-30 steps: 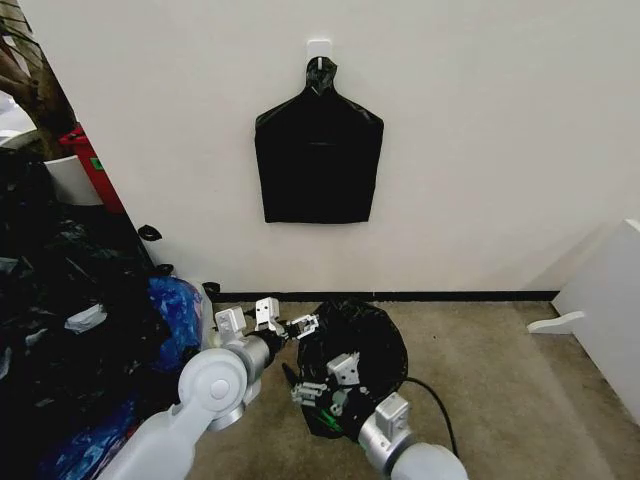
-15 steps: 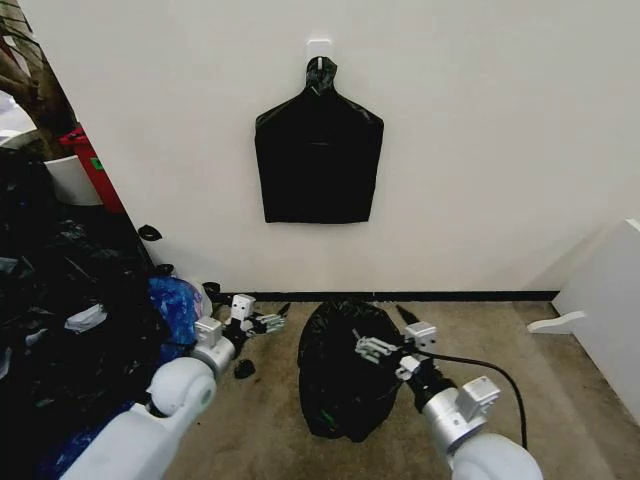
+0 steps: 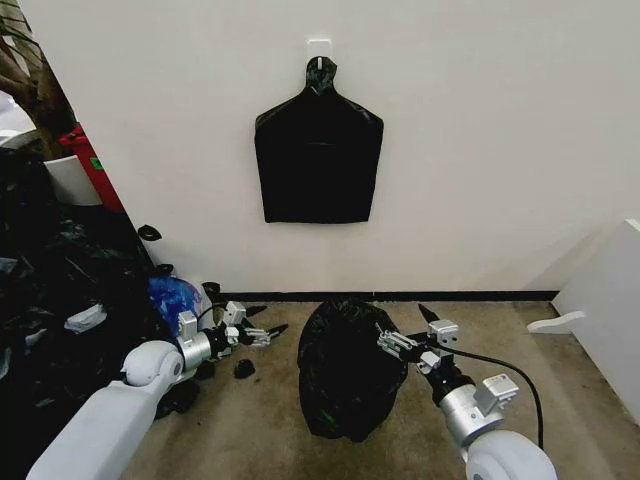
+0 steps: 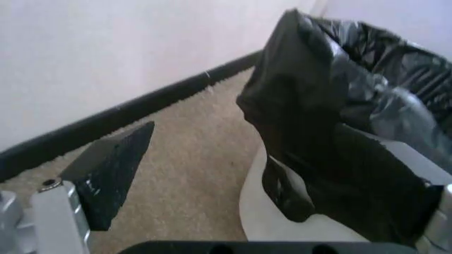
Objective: Place the garbage bag over the trash bin.
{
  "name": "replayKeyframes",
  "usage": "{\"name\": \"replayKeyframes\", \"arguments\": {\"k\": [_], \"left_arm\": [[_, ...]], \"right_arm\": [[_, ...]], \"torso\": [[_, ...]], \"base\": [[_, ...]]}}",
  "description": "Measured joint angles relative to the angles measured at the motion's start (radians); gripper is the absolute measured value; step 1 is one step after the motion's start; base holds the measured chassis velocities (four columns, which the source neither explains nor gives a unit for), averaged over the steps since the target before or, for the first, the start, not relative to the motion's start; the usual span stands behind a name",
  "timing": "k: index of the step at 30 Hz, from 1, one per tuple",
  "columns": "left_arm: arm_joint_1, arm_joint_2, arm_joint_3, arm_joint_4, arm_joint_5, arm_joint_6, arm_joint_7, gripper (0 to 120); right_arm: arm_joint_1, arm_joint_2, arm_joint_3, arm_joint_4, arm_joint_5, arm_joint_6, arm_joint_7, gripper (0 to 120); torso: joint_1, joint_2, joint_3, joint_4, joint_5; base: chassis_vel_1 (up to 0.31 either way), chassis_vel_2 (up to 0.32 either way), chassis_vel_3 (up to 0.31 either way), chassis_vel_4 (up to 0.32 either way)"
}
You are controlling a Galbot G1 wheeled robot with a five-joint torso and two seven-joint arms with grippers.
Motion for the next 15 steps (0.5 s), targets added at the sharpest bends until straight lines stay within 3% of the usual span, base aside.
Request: {"name": "replayKeyframes", "arguments": {"k": [15], "left_arm": [[-0.062,-0.072,0.036,0.115,0.096,-0.019,0.027,100]], "right_arm": [[-0.007,0.016,-0.002,-0.009,-0.008,0.002,-0.005,100]], "torso": [[0.0,0.0,0.0,-0.0001,0.0002]], "base": [[0.0,0.0,0.0,0.0]]}}
